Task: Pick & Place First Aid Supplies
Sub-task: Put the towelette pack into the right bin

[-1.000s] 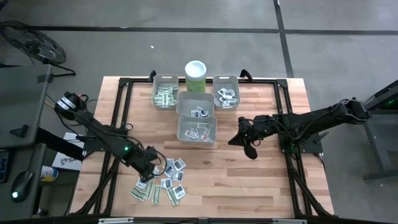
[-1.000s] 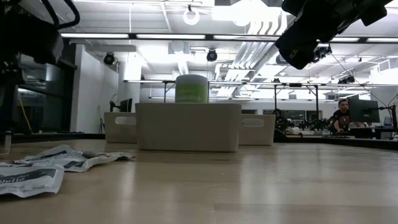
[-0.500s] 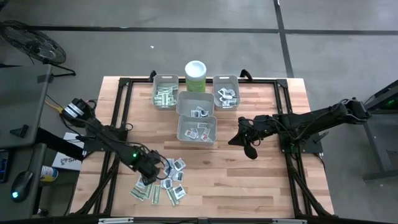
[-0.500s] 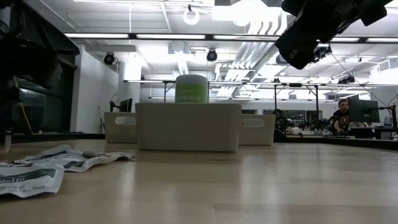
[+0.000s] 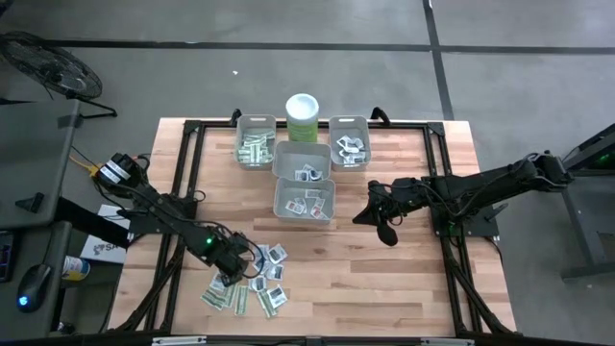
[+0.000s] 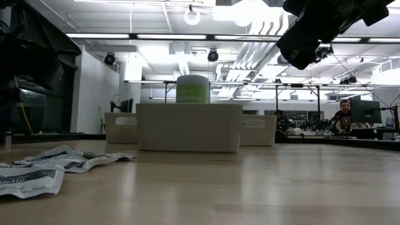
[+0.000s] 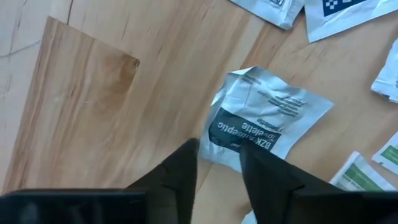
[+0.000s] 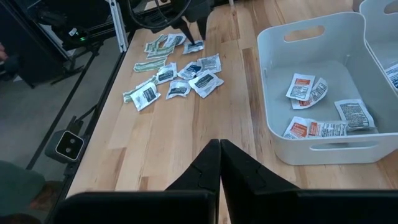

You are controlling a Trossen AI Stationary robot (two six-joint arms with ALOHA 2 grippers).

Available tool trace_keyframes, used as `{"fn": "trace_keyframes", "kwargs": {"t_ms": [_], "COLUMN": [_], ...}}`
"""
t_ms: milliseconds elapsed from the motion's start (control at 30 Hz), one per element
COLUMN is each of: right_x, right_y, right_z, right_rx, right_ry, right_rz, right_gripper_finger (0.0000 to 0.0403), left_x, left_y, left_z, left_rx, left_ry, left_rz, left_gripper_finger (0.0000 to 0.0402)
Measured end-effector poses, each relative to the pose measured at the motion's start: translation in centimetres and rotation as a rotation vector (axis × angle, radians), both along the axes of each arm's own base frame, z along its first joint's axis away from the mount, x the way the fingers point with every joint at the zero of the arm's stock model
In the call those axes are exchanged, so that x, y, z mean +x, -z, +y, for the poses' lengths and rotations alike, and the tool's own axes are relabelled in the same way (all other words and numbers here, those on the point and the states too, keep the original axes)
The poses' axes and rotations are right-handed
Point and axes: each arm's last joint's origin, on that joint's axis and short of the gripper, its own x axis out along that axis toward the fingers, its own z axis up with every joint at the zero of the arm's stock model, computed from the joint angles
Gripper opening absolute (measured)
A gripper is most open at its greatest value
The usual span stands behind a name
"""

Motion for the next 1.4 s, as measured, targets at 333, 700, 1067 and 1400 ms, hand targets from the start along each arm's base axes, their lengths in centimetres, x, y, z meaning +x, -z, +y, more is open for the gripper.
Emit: {"fn": "trace_keyframes", "kwargs": {"t_ms": [333,700,1067,1400], "right_x": [0.0,0.0,0.1,0.1], "right_y": [0.0,0.0,0.0,0.0], "right_z": [0.0,0.0,-0.7,-0.9], "right_rx": [0.000,0.000,-0.269,-0.284], "right_ry": [0.000,0.000,0.116,0.154], "right_rz": [0.000,0.000,-0.030,-0.028], "right_gripper_finger": [0.0004,0.0006,0.0005,0.0005], "left_x": [0.1,0.9,3.5,6.7], "left_y": [0.1,-2.3,-7.2,-13.3], "left_z": [-0.1,-0.5,-1.3,-0.4], "left_rx": [-0.017,0.009,0.177,0.459], "left_ry": [-0.047,-0.075,-0.121,-0.133], "left_rz": [-0.007,-0.050,-0.349,-0.659], "left_gripper_finger": [0.0011,0.0002,0.0000,0.0000]}}
